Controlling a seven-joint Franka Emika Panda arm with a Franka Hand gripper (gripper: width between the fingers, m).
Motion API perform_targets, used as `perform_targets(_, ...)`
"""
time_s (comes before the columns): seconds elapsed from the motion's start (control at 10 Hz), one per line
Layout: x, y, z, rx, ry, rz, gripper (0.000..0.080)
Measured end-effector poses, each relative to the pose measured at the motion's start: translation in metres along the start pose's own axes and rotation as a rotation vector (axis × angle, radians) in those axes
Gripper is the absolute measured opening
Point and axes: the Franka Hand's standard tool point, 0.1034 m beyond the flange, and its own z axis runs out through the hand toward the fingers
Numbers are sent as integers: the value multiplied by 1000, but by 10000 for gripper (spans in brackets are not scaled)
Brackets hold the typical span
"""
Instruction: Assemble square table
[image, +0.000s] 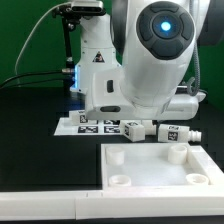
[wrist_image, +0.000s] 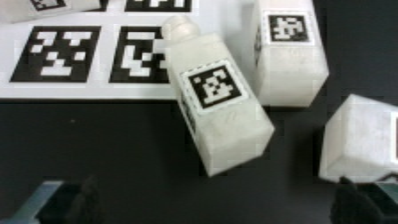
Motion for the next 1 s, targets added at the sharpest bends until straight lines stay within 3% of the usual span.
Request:
perform_targets(0.2, 2, 1, 3, 0, -10, 1, 649)
perform_targets(0.5, -6, 2, 30, -3, -92, 64, 649)
perform_targets(1.0, -8, -3, 37, -11, -104, 77, 649)
